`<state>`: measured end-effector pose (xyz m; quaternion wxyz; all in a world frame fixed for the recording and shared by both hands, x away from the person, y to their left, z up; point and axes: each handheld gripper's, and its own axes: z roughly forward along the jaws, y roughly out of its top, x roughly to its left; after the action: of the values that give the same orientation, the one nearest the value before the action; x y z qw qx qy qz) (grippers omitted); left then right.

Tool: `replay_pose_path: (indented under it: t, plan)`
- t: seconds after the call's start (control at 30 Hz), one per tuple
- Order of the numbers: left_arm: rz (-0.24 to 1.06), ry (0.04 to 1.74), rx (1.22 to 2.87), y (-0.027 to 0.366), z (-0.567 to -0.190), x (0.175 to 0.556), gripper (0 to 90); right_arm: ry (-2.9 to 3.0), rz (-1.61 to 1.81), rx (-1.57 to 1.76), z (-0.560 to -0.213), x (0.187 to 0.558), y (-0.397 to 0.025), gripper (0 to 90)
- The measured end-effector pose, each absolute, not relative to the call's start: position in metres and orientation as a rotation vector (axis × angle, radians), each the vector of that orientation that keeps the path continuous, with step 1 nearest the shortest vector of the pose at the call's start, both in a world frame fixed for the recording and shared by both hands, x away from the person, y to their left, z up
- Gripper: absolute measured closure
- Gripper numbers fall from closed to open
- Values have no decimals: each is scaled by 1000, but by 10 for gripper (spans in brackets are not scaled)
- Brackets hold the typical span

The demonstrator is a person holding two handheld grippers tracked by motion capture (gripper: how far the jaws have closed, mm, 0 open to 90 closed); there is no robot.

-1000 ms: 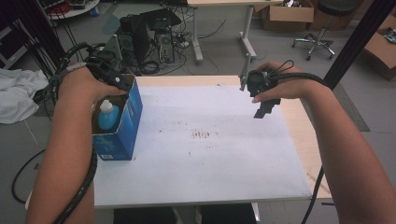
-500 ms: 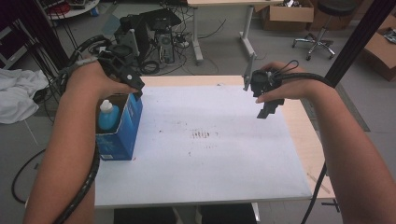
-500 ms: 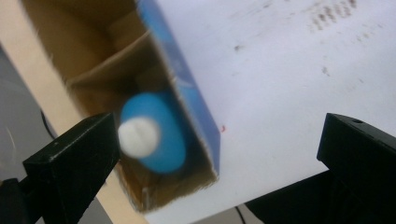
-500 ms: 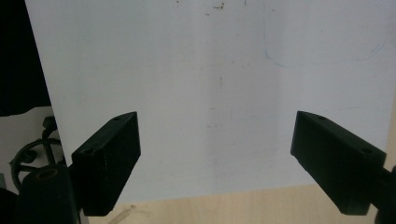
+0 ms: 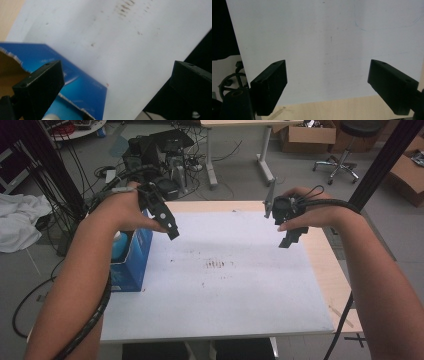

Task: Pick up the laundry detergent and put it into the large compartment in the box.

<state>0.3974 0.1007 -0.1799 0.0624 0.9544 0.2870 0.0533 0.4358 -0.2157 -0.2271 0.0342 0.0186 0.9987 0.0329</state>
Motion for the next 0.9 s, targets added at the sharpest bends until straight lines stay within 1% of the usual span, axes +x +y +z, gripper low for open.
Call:
replay_pose_path:
  t: [0.1, 0.17, 0.2, 0.43, 0.57, 0.8, 0.9]
  plan:
    - [163, 734, 2941, 94, -187, 393, 1, 3072, 107, 54, -226, 435, -216, 160]
    - [140, 670, 2963, 92, -190, 393, 1, 3071, 102, 56, -226, 435, -215, 160]
    - [132, 656, 2967, 91, -191, 392, 1, 3073, 96, 56, -226, 436, -215, 160]
    - [98, 409, 3007, 88, -201, 384, 1, 3074, 85, 48, -227, 435, -209, 160]
    - [84, 320, 3045, 86, -209, 382, 0, 3075, 67, 39, -228, 433, -205, 160]
    - [69, 248, 3093, 80, -223, 380, 1, 3072, 54, 24, -229, 430, -203, 160]
    - [67, 222, 3088, 77, -225, 381, 1, 3079, 51, 29, -230, 432, -204, 160]
